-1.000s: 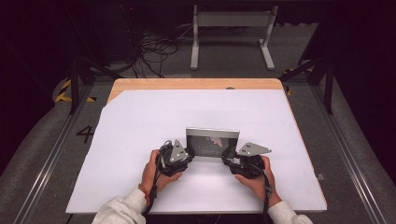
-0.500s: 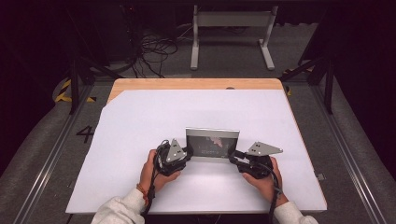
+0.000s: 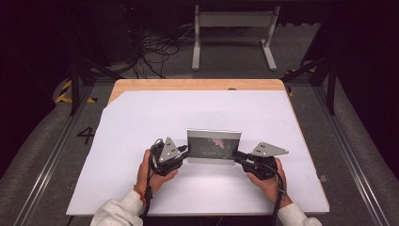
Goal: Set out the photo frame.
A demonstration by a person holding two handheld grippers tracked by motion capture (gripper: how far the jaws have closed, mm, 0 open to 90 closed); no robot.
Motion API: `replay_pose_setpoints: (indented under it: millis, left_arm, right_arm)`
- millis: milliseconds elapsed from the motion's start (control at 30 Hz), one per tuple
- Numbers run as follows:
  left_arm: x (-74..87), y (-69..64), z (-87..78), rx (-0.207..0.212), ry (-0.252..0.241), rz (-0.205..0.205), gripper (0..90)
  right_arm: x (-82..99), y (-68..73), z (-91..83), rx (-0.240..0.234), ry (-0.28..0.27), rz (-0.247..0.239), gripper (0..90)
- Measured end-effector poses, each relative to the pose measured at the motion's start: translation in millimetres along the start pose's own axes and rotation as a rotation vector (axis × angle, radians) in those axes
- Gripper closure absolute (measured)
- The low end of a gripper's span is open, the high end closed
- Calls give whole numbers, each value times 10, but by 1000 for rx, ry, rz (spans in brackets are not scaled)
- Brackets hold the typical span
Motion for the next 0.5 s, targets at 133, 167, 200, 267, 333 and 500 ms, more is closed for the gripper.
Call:
replay_pose_setpoints:
  millis: [133, 167, 200, 267, 333, 500]
  left_arm:
    - [-6, -1, -6, 7, 0, 0, 794]
    - [-6, 2, -4, 6, 0, -3, 800]
    - [-6, 9, -3, 4, -1, -4, 817]
    - [-3, 14, -2, 11, -1, -8, 825]
    - [-2, 15, -1, 13, 1, -6, 826]
    - [5, 12, 12, 21, 6, -9, 823]
  right_arm:
    - [-20, 7, -16, 22, 13, -41, 789]
    - [-28, 6, -23, 20, 9, -40, 789]
    - [-31, 3, -28, 20, 6, -39, 791]
    - [-35, 1, -34, 21, 5, -39, 804]
    - [-33, 4, -29, 21, 11, -41, 805]
    - [-30, -1, -29, 16, 11, -33, 809]
Point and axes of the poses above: each handheld gripper's, and its own axes: z roughly forward along the jaws, x roughly out of its underside, y roughly to its left, the point moved 5 cm from there along z, roughly forward along the jaws, and after that the axes turned 1 degree about -y, right-handed, at the moved point
